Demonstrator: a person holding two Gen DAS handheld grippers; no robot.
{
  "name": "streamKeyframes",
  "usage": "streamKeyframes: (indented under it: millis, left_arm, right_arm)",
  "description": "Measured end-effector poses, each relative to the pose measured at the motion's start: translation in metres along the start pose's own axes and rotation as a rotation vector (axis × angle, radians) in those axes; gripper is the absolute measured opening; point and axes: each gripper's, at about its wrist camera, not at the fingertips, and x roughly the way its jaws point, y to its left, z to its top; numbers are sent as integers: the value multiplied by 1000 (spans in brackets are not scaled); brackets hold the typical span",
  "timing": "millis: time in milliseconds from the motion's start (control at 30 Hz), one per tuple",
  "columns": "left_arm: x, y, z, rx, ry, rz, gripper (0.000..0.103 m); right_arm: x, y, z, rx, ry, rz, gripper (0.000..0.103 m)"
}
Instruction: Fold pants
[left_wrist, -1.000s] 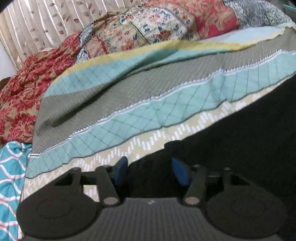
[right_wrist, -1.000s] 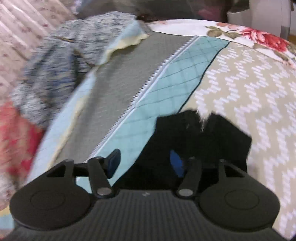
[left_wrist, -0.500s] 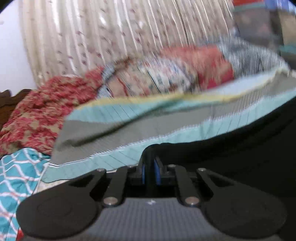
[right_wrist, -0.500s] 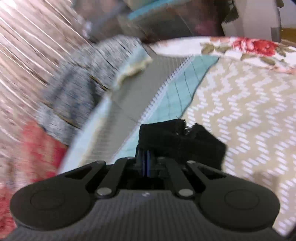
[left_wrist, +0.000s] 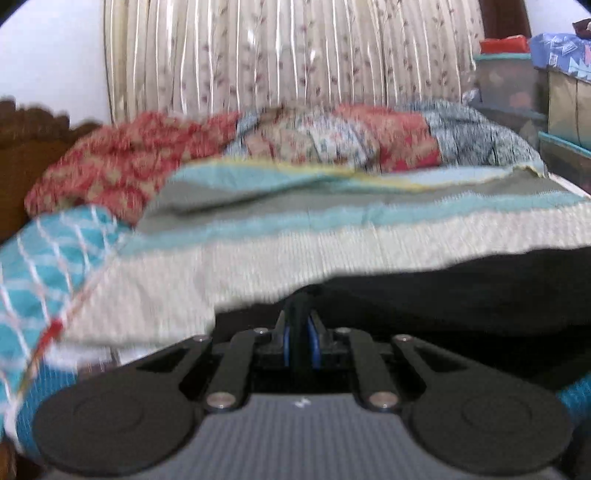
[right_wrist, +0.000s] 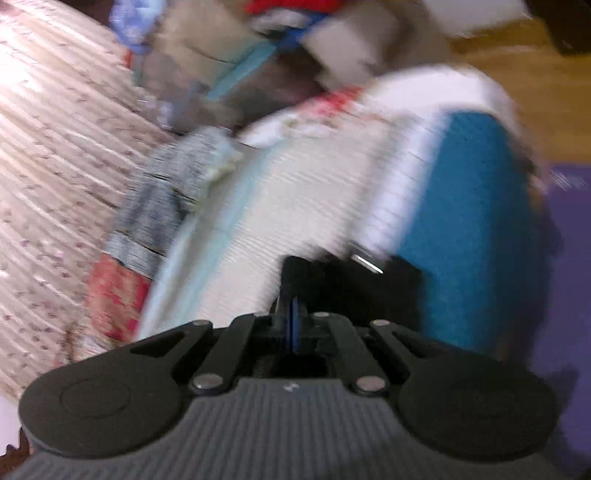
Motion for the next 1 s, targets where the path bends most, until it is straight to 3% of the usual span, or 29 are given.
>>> streamKeyframes:
  millis: [100, 167, 233, 333, 367, 400, 467, 600, 733, 833, 900, 1000]
  left_arm:
    - [2, -9, -27, -4, 72, -5, 14]
    - [3, -13, -34, 3, 108, -2, 14]
    - [-6, -11, -36, -17, 108, -26, 22]
    - [-28, 0, -39, -65, 96, -75, 33]
    - [-34, 8, -39, -87, 95, -88, 41]
    - [-40, 17, -39, -123, 93, -92, 53]
    - [-49, 45, -35, -242, 68, -85, 58]
    - [-39, 109, -30, -576, 70, -109, 61]
    - [-2, 148, -35, -842, 154, -276, 78]
    - [26, 149, -42, -899, 245, -340, 78]
    - [38, 142, -45, -884, 283, -358, 77]
    - [46, 134, -45, -843, 296, -330, 67]
  right_arm:
    - [6, -28, -21, 51, 5, -141, 10]
    - [6, -41, -23, 128, -12, -182, 17]
    - [-5, -43, -22, 163, -59, -154, 24]
    - [-29, -19, -18, 40, -186, -184, 32]
    - [-36, -9, -19, -7, -215, -169, 33]
    - [-41, 1, -18, -49, -227, -135, 36]
    - [-45, 22, -21, -121, -200, -34, 38]
    - [-19, 87, -48, -325, 12, 213, 40]
    - [18, 176, -133, -662, 283, 436, 48]
    - [31, 237, -219, -910, 503, 627, 52]
    - [34, 270, -274, -1046, 633, 751, 67]
    - [36, 310, -333, -1236, 728, 889, 83]
